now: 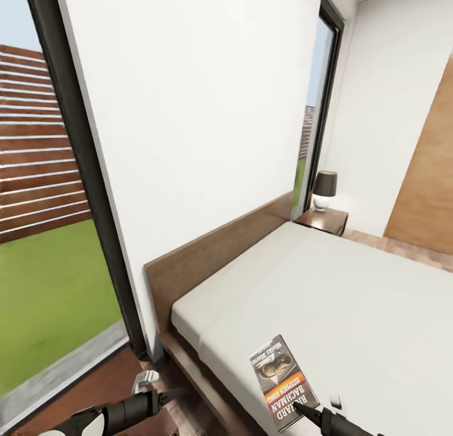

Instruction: In the bedroom, move the book from the bed onto either nightstand, and place the two sandals side by side next to the bed.

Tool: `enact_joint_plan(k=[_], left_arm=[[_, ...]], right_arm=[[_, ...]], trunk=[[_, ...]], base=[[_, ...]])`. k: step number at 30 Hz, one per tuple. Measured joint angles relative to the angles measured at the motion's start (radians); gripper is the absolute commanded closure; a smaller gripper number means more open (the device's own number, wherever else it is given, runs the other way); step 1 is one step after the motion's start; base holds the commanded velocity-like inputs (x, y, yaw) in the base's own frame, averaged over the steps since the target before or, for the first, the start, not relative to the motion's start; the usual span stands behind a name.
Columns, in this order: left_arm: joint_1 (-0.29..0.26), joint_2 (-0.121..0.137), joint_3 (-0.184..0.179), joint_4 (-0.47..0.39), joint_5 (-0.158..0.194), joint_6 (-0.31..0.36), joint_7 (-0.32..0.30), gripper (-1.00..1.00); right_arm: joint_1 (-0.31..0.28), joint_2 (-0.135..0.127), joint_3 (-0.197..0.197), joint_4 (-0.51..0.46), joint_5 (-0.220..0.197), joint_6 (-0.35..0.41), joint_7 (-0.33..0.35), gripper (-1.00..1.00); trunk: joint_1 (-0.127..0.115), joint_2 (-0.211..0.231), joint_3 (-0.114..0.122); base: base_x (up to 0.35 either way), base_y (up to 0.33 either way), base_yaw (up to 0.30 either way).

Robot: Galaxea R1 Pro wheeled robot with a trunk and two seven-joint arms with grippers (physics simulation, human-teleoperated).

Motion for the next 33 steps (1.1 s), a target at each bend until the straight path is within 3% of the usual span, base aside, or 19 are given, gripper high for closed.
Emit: enact_joint_plan(k=[33], left_arm=[[0.000,-0.001,-0.001,0.000,0.000,0.000,0.000,-1.00]], right_arm=[[0.000,0.000,0.000,0.000,0.000,0.000,0.000,1.00]], trunk=[[0.000,0.000,0.000]], base=[[0.000,0.000,0.293]])
